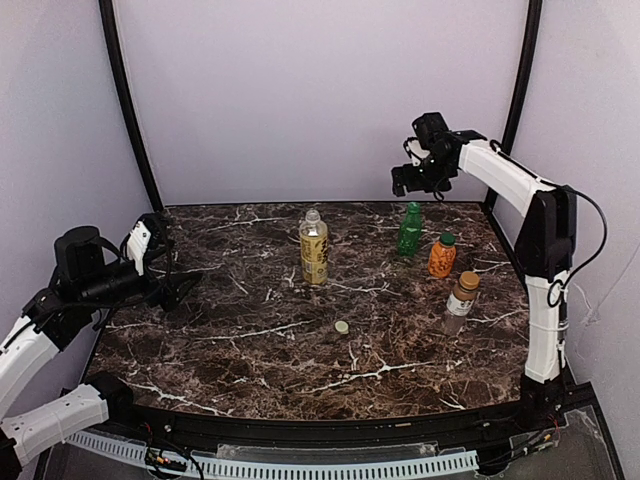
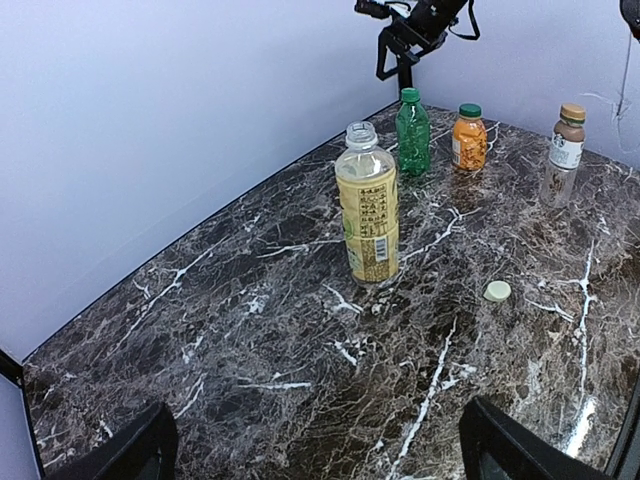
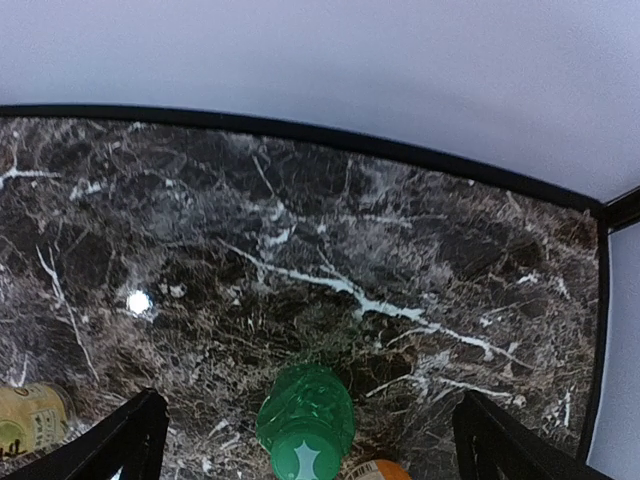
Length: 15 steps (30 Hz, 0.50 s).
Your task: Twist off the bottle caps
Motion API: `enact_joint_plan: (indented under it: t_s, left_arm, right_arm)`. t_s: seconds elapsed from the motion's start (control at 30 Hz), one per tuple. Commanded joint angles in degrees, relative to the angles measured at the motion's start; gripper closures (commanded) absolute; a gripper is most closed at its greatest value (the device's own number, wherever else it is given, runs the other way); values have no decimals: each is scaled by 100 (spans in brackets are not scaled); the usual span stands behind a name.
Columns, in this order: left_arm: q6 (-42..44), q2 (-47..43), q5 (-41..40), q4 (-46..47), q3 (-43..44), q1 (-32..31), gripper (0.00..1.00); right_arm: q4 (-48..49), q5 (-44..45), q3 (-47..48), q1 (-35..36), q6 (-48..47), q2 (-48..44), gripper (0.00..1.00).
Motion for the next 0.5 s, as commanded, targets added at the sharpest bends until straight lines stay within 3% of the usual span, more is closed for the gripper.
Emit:
enact_joint_plan:
  t_s: [0.0,0.13,0.47]
  left_arm:
    - [-119,-43,119,84,-141,88,1]
    - [-133,-30,204,84,-147,120,1]
    - [-134,4,261,164,-187,121,1]
  right_arm:
    - [-815,-130,227,22,25,318,6]
    - [-754,136,-68,24,12,327,24]
    - [-471,80,-386,25,21,293,54]
